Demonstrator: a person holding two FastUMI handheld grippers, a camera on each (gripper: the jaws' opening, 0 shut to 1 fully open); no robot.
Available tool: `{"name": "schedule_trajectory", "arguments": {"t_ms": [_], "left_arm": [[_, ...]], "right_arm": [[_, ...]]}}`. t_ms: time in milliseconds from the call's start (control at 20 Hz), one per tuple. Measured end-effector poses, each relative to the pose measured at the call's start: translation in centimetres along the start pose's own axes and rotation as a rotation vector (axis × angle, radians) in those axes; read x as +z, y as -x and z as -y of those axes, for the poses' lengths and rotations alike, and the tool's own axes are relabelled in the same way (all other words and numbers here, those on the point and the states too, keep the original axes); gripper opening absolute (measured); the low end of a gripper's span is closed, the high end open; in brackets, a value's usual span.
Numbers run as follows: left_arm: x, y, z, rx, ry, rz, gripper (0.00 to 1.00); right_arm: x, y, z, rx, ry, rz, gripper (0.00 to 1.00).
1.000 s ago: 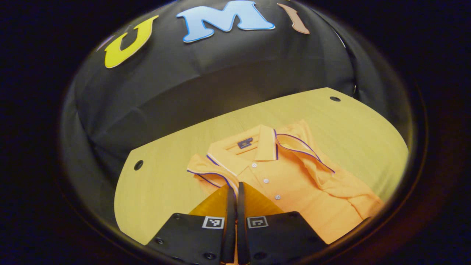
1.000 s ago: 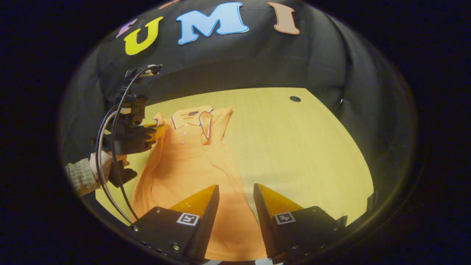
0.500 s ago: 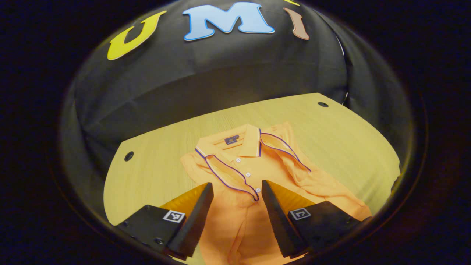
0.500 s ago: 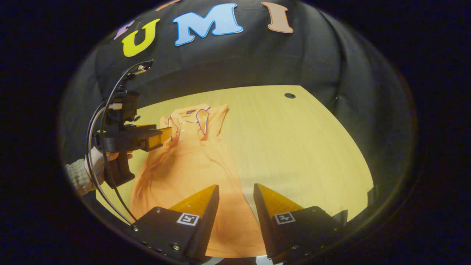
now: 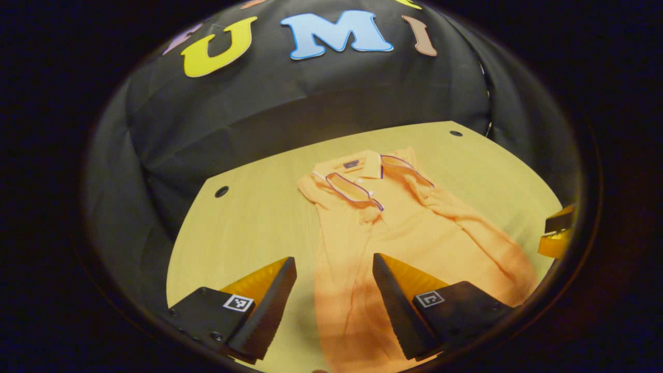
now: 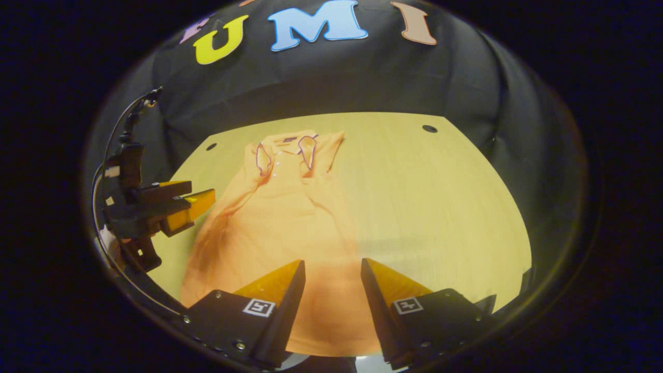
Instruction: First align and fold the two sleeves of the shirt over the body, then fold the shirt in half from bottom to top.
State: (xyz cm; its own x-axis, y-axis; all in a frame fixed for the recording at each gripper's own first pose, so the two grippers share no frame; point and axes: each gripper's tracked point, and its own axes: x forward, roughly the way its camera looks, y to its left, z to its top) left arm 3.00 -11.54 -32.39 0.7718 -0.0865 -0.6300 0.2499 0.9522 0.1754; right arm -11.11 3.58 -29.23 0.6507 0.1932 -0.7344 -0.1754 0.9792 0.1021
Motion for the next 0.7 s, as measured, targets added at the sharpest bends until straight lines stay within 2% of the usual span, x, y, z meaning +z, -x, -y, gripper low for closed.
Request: {"name": "schedule_trajectory", "arguments": {"t_ms": [50,100,300,650,700], "left_arm": [[-1.3,0.9,0.1,-0.006,0.011,-0.019,1.0],[-2.7,1.7,0.3,-0.012,0.022,-0.038,0.98],[-7.1,4.9,0.8,-0.029,0.033,-0.102,0.98],[-13.1,8.4,2.7,-0.068,0.048,-0.207,1.0],[-13.9,8.6,3.1,-0.076,0.051,-0.223,0.98]], "right_arm": [[-0.5,-0.1,-0.2,0.007,0.017,-0.014,0.72],[-1.1,-0.3,-0.4,0.013,0.033,-0.029,0.72],[-3.3,-0.8,-0.9,0.031,0.076,-0.093,0.72],[-7.3,-0.6,-0.2,0.023,0.121,-0.221,0.72],[-7.8,-0.6,0.0,0.02,0.124,-0.234,0.72]]}}
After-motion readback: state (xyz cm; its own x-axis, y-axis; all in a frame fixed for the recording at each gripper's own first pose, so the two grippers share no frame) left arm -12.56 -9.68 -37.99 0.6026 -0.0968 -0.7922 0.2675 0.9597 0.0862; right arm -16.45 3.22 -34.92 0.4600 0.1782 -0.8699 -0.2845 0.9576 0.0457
